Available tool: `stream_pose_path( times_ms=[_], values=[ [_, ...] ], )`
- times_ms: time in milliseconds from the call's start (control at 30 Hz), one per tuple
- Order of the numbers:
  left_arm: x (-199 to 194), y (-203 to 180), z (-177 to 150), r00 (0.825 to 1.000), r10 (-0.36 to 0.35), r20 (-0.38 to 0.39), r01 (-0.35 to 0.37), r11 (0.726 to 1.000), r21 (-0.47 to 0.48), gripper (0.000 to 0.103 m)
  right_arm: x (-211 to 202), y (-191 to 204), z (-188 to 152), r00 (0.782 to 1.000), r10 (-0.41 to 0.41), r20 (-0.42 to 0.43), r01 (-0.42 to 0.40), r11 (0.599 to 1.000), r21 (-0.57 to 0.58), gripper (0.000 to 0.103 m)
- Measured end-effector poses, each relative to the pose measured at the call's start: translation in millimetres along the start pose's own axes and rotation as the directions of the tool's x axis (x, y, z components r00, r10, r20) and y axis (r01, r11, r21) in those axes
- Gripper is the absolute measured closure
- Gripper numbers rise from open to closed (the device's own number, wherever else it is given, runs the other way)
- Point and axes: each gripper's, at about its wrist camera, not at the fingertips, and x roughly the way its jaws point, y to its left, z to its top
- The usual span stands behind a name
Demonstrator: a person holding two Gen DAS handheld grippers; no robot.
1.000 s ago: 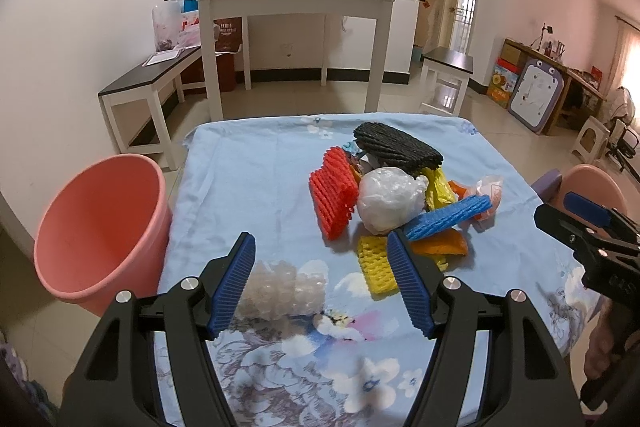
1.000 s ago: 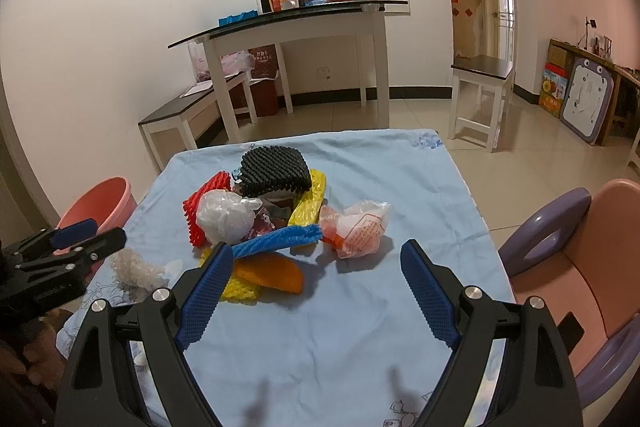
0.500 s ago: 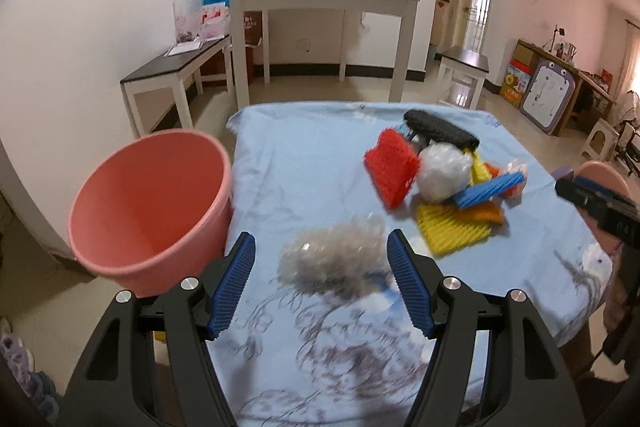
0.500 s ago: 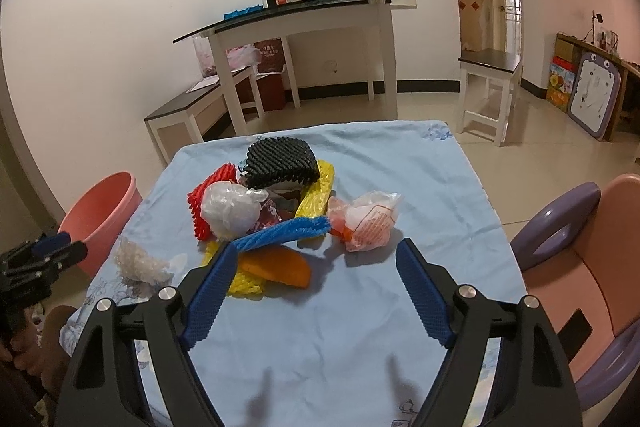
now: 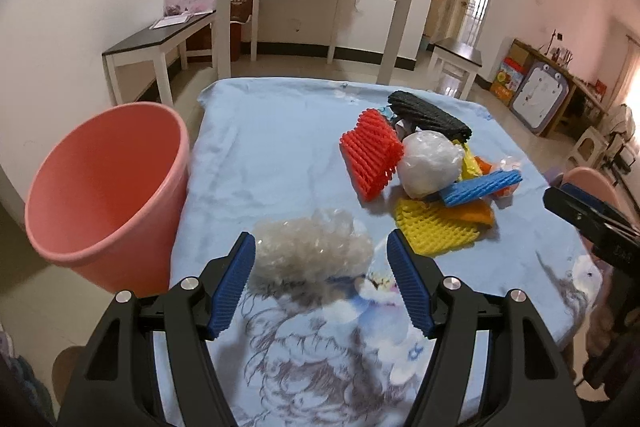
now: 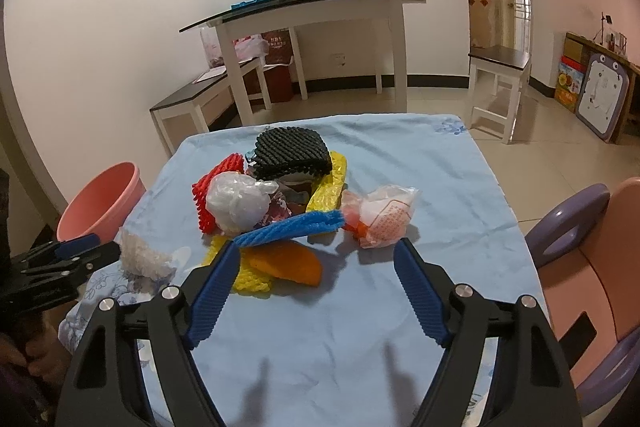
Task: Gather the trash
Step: 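Close the left gripper on the clear bubble wrap, then carry the bubble wrap to the pink bucket while the right gripper grabs a white plastic bag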
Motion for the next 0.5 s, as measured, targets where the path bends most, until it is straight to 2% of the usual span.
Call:
stream_pose_path(
  times_ms=[167, 267, 333, 433, 500],
  values=[
    [13, -4, 7, 1.000, 0.030, -0.009, -0.030, 1.000, 0.000, 0.035, 5, -1, 2, 1.000, 0.014, -0.009, -0.014, 1.000, 0.006, 0.029],
    [19, -5, 10, 0.999, 0.039, -0.016, -0.039, 0.999, 0.004, 0.049, 8, -1, 4, 1.000, 0.027, -0.014, -0.027, 1.000, 0.006, 0.032],
    [26, -5, 10, 0.998, 0.038, -0.040, -0.037, 0.999, 0.009, 0.065, 9, 1, 5, 0.999, 0.036, -0.016, -0.036, 0.999, 0.003, 0.034],
    [29, -5, 10, 0.998, 0.047, -0.050, -0.046, 0.999, 0.014, 0.079, 11, 3, 8, 0.999, 0.050, -0.015, -0.050, 0.999, -0.003, 0.036],
    [26, -1, 11, 0.998, 0.036, -0.054, -0.036, 0.999, 0.003, 0.083, 11, 5, 11, 0.998, 0.061, -0.014, -0.061, 0.998, -0.004, 0.037]
  ],
)
